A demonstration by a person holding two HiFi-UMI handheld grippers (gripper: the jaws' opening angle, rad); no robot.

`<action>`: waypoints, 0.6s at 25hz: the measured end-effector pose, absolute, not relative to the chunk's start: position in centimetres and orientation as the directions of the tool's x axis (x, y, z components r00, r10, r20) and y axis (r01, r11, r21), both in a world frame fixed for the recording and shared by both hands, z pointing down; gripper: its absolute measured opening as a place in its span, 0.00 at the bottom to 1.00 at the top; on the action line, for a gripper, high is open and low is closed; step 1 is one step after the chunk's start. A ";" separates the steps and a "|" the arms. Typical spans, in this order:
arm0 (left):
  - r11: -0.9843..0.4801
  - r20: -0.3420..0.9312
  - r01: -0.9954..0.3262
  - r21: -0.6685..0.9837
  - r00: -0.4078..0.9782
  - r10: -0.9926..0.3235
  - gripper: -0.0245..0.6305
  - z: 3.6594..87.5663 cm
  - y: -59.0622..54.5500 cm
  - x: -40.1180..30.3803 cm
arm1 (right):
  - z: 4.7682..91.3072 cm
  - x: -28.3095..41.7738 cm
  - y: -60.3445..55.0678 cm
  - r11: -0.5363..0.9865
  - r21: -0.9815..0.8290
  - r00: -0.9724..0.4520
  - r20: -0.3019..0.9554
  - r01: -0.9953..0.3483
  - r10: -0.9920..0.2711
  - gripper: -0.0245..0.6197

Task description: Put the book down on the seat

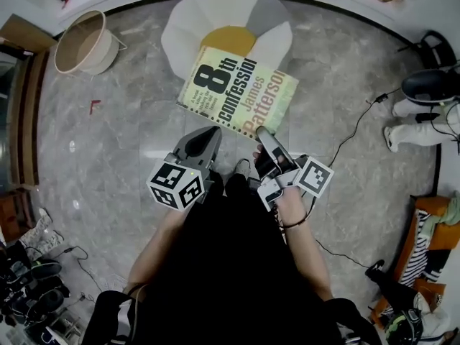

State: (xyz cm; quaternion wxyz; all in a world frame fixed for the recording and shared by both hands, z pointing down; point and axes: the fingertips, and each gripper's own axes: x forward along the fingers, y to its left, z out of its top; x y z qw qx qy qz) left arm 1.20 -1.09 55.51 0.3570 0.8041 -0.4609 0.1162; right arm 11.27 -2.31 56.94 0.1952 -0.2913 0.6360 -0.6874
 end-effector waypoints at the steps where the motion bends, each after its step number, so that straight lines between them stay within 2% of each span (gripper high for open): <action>1: -0.313 0.519 -0.826 0.468 0.544 -0.660 0.05 55.5 -1.1 1.3 | 57.1 11.3 -2.3 -0.117 -0.988 -0.756 0.152 -0.101 -0.637 0.31; 15: -0.276 0.499 -0.838 0.470 0.511 -0.700 0.05 55.0 -1.1 -0.4 | 57.3 11.5 -2.5 -0.124 -0.985 -0.756 0.169 -0.117 -0.633 0.31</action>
